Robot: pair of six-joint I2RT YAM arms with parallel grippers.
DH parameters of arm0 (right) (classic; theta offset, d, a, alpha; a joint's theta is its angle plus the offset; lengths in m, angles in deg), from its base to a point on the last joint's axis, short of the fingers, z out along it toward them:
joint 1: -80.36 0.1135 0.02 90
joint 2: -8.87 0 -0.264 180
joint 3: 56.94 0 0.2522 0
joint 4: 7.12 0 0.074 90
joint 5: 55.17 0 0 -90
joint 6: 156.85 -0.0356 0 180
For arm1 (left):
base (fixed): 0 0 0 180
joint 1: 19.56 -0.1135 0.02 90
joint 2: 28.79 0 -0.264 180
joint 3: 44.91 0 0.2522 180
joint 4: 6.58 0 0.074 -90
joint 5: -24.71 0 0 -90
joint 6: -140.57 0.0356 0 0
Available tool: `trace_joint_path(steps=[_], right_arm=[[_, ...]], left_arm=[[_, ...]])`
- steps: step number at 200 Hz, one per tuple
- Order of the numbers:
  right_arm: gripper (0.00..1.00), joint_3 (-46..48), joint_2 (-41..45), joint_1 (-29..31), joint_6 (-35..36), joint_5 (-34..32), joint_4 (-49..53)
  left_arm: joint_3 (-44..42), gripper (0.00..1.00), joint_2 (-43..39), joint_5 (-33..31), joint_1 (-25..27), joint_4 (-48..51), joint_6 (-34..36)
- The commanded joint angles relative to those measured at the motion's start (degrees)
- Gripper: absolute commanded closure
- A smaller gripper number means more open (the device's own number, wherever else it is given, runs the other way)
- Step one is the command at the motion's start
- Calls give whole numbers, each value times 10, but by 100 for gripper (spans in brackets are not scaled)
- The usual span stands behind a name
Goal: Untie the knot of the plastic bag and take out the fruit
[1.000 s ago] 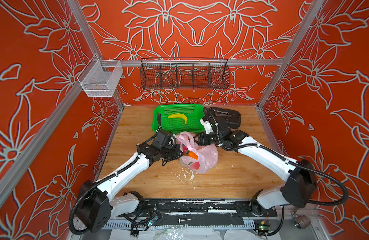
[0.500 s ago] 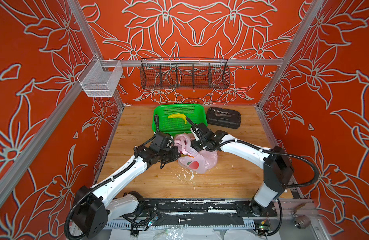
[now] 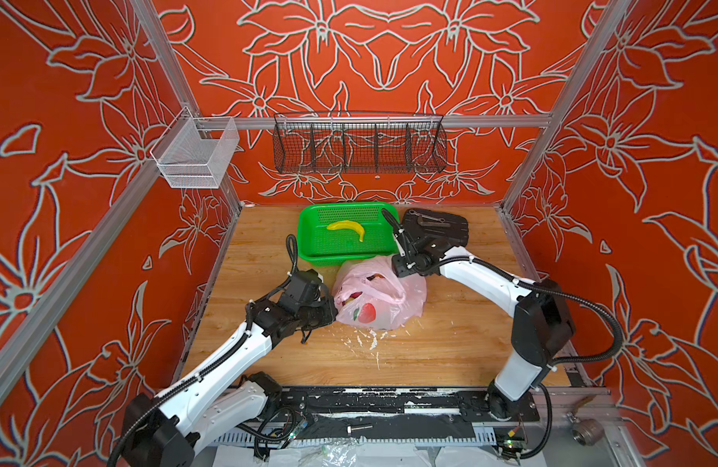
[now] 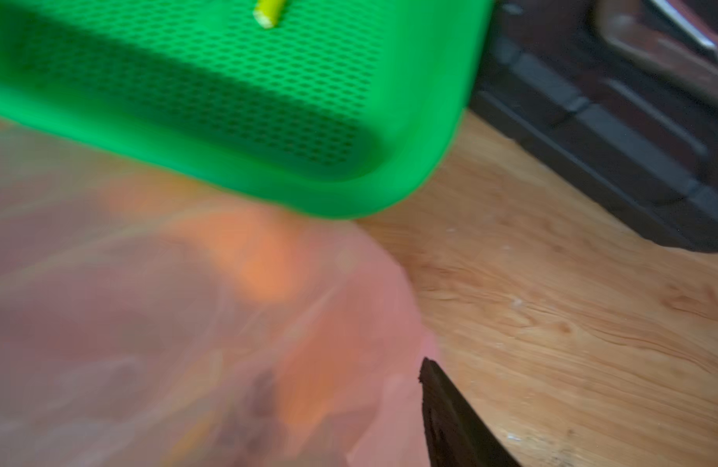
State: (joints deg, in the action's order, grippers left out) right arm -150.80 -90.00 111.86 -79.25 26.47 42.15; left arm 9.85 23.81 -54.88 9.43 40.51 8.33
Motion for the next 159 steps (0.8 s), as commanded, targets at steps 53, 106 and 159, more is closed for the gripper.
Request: trace_joint_path(steps=[53, 106, 159], right_arm=[[28, -32, 48, -65, -15, 176, 13], [13, 53, 166, -64, -102, 287, -64], [12, 137, 289, -64, -154, 263, -93]], left_arm=[[-21, 82, -75, -43, 2, 4, 43], [98, 51, -43, -54, 3, -2, 203], [186, 41, 33, 90, 35, -100, 399]])
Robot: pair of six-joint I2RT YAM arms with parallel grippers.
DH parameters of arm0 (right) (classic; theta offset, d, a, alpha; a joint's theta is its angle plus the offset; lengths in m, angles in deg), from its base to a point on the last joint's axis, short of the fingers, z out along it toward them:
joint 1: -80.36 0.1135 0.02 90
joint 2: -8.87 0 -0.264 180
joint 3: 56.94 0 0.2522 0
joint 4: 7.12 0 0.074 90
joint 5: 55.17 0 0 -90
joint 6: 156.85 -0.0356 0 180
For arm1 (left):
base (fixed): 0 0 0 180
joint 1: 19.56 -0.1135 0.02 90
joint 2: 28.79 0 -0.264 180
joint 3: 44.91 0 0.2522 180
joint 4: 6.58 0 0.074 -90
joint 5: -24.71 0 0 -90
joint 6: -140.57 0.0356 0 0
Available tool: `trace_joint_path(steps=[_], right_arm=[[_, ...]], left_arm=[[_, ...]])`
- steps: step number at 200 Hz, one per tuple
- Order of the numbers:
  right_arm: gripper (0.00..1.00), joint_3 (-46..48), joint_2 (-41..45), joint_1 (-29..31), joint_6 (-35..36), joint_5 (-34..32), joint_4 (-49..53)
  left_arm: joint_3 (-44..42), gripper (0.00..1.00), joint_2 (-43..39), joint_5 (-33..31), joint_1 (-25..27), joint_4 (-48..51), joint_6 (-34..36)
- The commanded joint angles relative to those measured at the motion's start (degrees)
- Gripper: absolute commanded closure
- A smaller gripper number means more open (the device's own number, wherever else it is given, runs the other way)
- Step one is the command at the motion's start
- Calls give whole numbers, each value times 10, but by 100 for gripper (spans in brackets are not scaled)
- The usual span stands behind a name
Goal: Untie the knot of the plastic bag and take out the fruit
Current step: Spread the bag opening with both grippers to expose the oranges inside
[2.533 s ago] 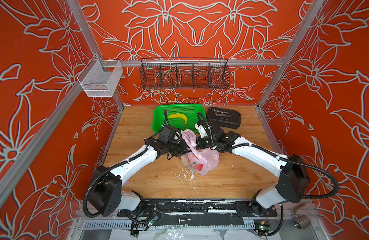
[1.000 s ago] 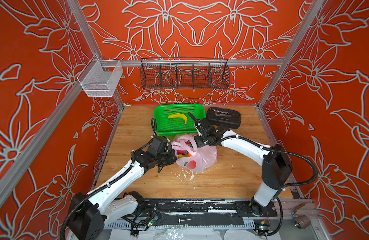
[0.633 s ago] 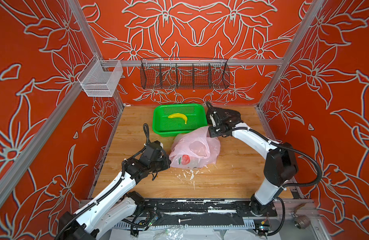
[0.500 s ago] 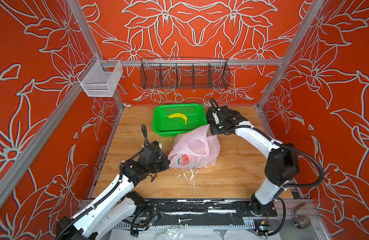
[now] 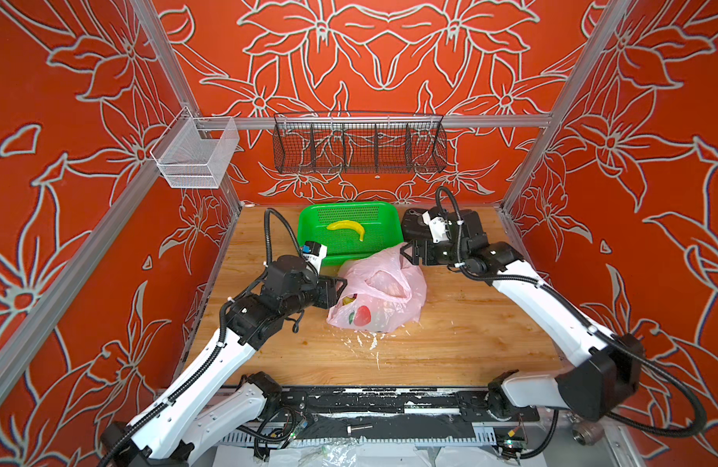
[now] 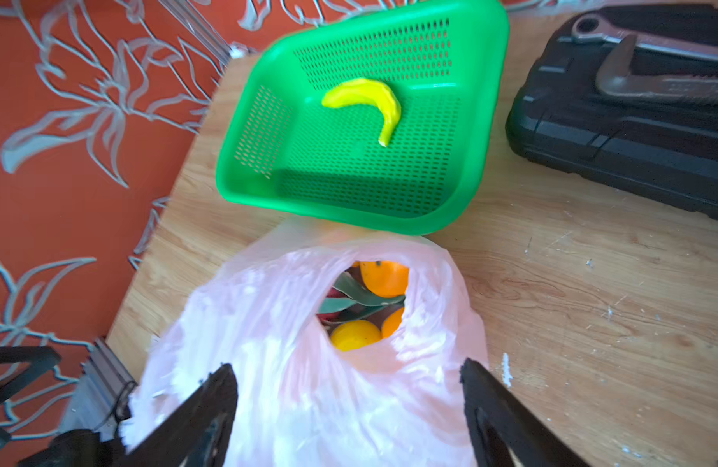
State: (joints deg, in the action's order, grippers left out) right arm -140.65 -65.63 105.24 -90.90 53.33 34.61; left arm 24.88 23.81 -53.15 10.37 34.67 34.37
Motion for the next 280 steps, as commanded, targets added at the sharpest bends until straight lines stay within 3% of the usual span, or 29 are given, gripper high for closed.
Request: trace_joint_path(steps=[1, 28, 52, 92, 129, 145, 164, 182, 202, 243, 280], right_arm=[[12, 38, 46, 3, -37, -7, -17], [11, 78, 100, 3, -33, -51, 2], [11, 111, 136, 3, -36, -72, 9], [11, 134, 170, 2, -40, -91, 23], [11, 142, 189, 3, -49, -100, 31], [11, 148, 197, 3, -51, -101, 30], [11, 154, 205, 3, -51, -100, 28], [12, 155, 210, 2, -53, -91, 23], [14, 146, 204, 4, -57, -85, 29], [16, 135, 183, 42, -51, -70, 8], [17, 112, 147, 138, -1, -135, -13]], left_arm=[[37, 41, 34, 74, 27, -42, 143], [74, 29, 88, 89, 94, -13, 317], [82, 26, 132, 37, 153, -6, 438], [111, 23, 214, -18, 191, -15, 521], [138, 23, 297, -118, 214, -7, 574], [150, 33, 318, -149, 221, -12, 570], [156, 44, 313, -138, 222, -40, 537], [150, 62, 292, -129, 222, -84, 497], [146, 74, 271, -146, 218, -119, 449], [157, 80, 240, -117, 145, -129, 307], [164, 82, 233, -205, 108, -130, 249]])
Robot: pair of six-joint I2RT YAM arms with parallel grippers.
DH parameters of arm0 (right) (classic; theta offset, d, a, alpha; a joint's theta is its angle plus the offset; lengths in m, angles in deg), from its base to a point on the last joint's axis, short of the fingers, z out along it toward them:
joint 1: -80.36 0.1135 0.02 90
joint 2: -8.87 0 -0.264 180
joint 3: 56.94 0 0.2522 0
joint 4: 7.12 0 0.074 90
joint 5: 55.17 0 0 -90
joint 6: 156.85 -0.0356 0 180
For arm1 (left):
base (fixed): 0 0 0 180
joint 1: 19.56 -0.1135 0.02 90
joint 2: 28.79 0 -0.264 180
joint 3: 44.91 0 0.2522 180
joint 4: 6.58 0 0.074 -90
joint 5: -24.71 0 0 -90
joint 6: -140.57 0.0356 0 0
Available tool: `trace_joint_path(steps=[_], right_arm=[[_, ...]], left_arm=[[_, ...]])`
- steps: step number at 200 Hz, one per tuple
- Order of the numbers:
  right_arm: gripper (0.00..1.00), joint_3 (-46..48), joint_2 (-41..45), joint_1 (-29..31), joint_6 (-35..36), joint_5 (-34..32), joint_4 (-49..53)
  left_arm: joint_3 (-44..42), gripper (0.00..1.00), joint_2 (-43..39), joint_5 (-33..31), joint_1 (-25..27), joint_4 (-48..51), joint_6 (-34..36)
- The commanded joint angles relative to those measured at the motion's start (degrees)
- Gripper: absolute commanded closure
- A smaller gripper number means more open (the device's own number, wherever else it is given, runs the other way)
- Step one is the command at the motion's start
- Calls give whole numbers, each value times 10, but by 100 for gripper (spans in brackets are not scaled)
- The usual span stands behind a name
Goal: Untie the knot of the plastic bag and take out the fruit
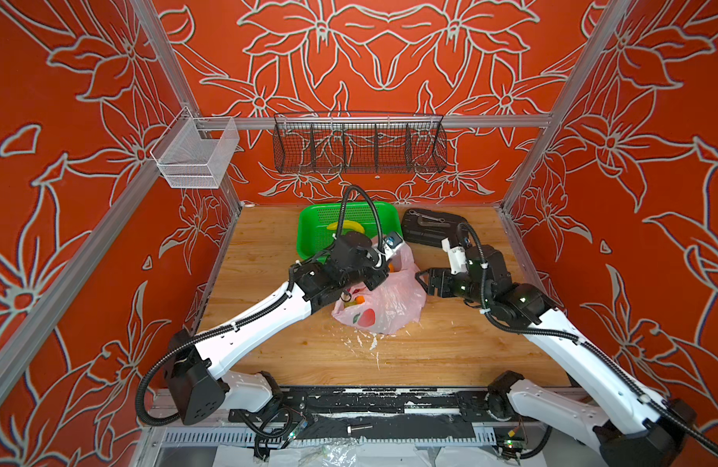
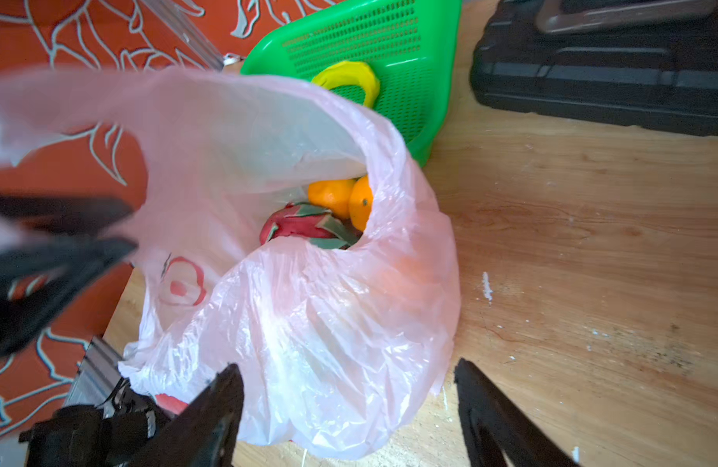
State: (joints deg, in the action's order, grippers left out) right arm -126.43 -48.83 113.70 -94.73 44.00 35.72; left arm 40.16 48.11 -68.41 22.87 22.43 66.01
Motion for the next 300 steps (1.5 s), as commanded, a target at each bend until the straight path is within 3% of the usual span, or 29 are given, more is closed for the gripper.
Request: trace_joint_path(steps=[1, 54, 110, 140, 153, 165, 181, 212, 257, 278, 300], right_arm=[[17, -30, -22, 55, 39, -42, -25], [14, -100, -146, 120, 53, -28, -51], [14, -241, -309, 176, -37, -202, 87], [15, -302, -373, 205, -38, -238, 154], [24, -321, -388, 214, -34, -242, 188], [36, -308, -380, 218, -27, -228, 190], [61, -258, -346, 219, -28, -208, 169], [83, -143, -250, 219, -37, -180, 127], [83, -6, -175, 219, -66, -119, 139], [78, 53, -170, 221, -88, -66, 106], [76, 69, -179, 224, -101, -73, 102]], left_arm=[[12, 82, -10, -53, -18, -7, -69], [25, 82, -6, -3, -91, 50, -188], [-5, 82, -11, 58, -147, 57, -243], [-14, 82, -7, 57, -155, 51, -245], [-13, 82, 1, 51, -164, 57, -246], [-11, 82, 12, 53, -181, 66, -255], [-8, 82, 23, 69, -206, 74, -271], [-14, 82, 35, 74, -227, 76, -278], [-45, 83, 33, 69, -240, 88, -284], [-72, 83, 26, 71, -243, 84, -290], [-95, 82, 20, 80, -243, 83, -299]])
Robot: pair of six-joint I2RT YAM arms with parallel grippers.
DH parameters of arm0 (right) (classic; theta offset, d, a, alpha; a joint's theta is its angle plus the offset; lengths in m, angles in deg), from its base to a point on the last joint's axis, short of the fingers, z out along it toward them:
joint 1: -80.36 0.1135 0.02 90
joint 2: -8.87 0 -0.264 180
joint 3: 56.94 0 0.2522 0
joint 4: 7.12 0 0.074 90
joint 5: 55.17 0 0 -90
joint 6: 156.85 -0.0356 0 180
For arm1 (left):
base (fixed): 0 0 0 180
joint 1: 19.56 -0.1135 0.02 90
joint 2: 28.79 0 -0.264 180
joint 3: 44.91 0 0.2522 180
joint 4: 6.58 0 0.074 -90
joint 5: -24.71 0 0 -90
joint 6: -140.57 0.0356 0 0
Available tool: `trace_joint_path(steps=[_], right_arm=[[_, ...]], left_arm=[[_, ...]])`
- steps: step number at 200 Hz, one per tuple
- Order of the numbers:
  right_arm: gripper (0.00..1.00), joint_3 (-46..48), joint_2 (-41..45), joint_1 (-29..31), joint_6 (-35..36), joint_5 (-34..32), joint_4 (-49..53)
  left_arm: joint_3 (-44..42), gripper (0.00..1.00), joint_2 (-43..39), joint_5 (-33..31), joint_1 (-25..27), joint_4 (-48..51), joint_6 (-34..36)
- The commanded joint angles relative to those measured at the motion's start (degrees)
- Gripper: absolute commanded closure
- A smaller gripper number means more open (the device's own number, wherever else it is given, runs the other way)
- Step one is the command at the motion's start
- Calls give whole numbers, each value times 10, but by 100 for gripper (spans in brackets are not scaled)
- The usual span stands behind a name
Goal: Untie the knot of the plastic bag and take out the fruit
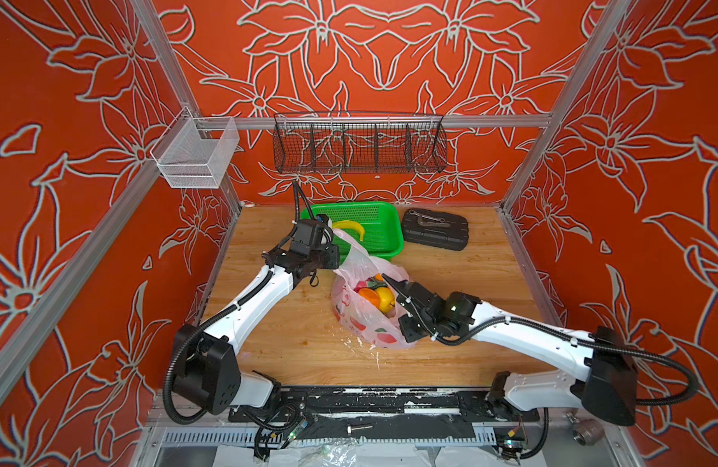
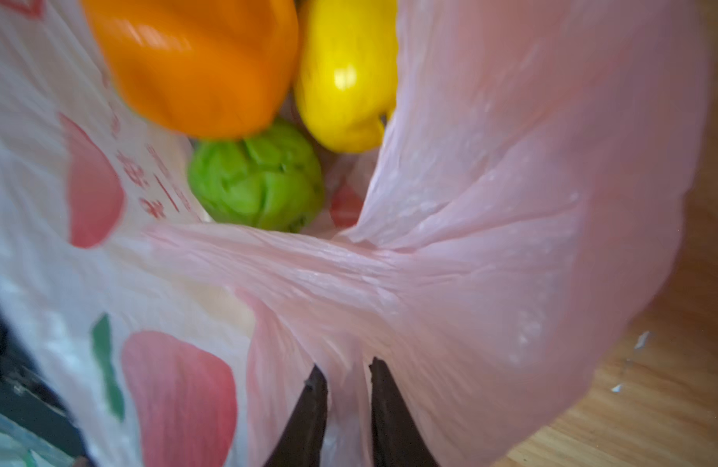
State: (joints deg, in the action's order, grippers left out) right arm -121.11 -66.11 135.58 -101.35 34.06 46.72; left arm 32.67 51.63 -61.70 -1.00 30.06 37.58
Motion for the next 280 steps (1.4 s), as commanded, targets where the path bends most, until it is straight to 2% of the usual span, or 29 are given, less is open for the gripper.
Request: trace_joint_path(steps=[1, 25, 49, 88, 124, 155, 174, 199, 221, 248, 280], right_arm=[[76, 16, -6, 5, -35, 25, -7], [69, -9, -17, 5, -28, 11, 10], [53, -38, -10, 6, -23, 0, 19], [37, -87, 21, 6, -8, -44, 12], [30, -130, 22, 5, 24, -93, -24], [28, -146, 2, 5, 39, -122, -74], [28, -151, -19, 3, 40, -142, -85], [28, -158, -53, 0, 44, -139, -71], [29, -145, -73, 0, 33, -117, -59], [32, -109, -86, 1, 6, -69, -43], [33, -44, -75, 14, -29, -16, -62]], left_arm=[[-21, 82, -16, 14, -5, 6, -15], [-38, 68, -31, 64, -5, 0, -15], [-44, 50, -61, 71, -5, 9, -14], [-49, 34, -121, 100, 0, 49, -34], [-74, 31, -196, 92, 24, 77, -72], [-105, 26, -254, 82, 47, 79, -103], [-126, 25, -261, 78, 65, 71, -120], [-155, 24, -244, 85, 91, 34, -146], [-170, 19, -182, 84, 116, 1, -149], [-153, 18, -118, 84, 125, 33, -123], [-165, 35, -72, 98, 132, 63, -117]])
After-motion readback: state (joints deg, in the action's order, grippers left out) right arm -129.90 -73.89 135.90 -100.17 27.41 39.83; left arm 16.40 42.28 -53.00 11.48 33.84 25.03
